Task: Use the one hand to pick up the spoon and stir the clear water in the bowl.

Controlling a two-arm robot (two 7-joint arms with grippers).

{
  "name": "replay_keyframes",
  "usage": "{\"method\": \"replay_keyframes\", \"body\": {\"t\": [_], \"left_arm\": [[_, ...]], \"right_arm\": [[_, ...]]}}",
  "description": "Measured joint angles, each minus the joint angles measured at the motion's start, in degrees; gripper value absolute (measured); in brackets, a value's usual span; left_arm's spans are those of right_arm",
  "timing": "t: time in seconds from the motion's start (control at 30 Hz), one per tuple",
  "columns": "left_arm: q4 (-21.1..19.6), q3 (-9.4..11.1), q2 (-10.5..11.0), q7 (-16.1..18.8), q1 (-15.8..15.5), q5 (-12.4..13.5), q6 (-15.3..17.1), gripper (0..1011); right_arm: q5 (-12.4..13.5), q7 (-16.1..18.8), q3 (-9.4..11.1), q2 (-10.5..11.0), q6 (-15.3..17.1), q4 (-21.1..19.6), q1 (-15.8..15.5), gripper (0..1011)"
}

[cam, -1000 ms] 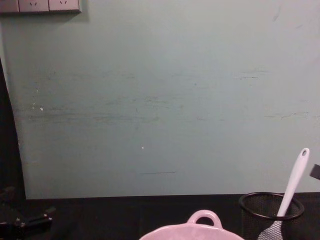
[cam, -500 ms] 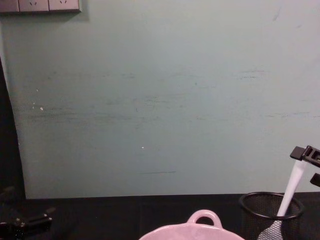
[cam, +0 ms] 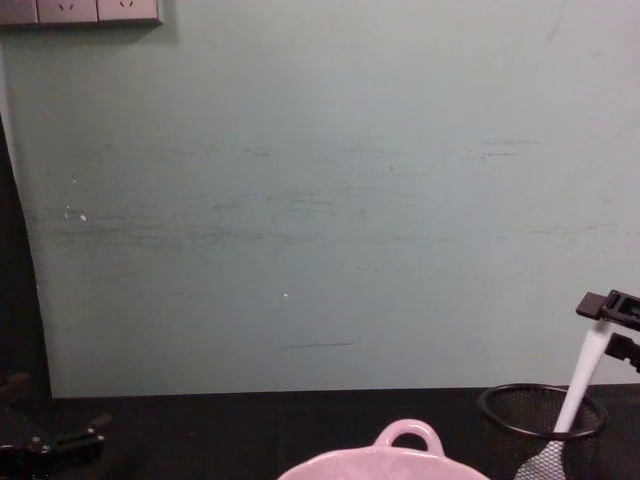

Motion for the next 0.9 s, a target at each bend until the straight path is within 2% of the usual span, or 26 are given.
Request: {"method": "replay_keyframes", "body": {"t": [0.2,0.27,0.3,0.37,0.4,0.47,0.6,0.67,0.7,0.73,0.8,0.9], "left_arm": [[0.0,0.0,0.0,0.0,0.0,0.0,0.0,1011],[0.0,0.0,0.0,0.0,0.0,0.0,0.0,1011],[0.0,0.0,0.0,0.0,0.0,0.0,0.0,1011],[0.0,0.0,0.0,0.0,0.0,0.0,0.0,1011],[0.0,0.0,0.0,0.0,0.0,0.0,0.0,1011],[0.0,0.0,0.0,0.0,0.0,0.0,0.0,1011],[0.0,0.0,0.0,0.0,0.0,0.0,0.0,1011],[0.0,0.0,0.0,0.0,0.0,0.0,-0.01,1011],[0.0,0.0,0.0,0.0,0.0,0.0,0.0,1011],[0.0,0.0,0.0,0.0,0.0,0.0,0.0,1011],[0.0,0.0,0.0,0.0,0.0,0.0,0.0,1011],[0.0,0.0,0.0,0.0,0.0,0.0,0.0,1011]], "right_arm": [[0.48,0.81,-0.93,0.5,-0.25,0.75,0.88,520],[0.49,0.87,-1.2,0.64,-0.47,0.96,1.09,482],[0.52,0.87,-1.42,0.77,-0.68,1.03,1.22,419],[0.56,0.87,-1.66,0.92,-0.86,1.03,1.32,381],[0.62,0.86,-1.85,1.08,-1.05,1.02,1.39,316],[0.7,0.85,-2.04,1.27,-1.22,0.95,1.44,276],[0.65,0.61,-2.56,1.95,-1.97,0.1,1.45,130],[-1.32,-0.14,-3.52,3.26,-3.66,-2.26,0.96,112],[-1.32,-0.14,-3.52,3.26,-3.66,-2.26,0.96,110],[-3.01,-0.75,-4.21,4.22,-4.73,-4.0,0.61,110],[-4.66,-1.36,-4.75,5.05,-5.66,-5.55,0.38,110],[-9.97,-3.25,-5.99,7.32,-7.8,-10.11,0.02,110]]}}
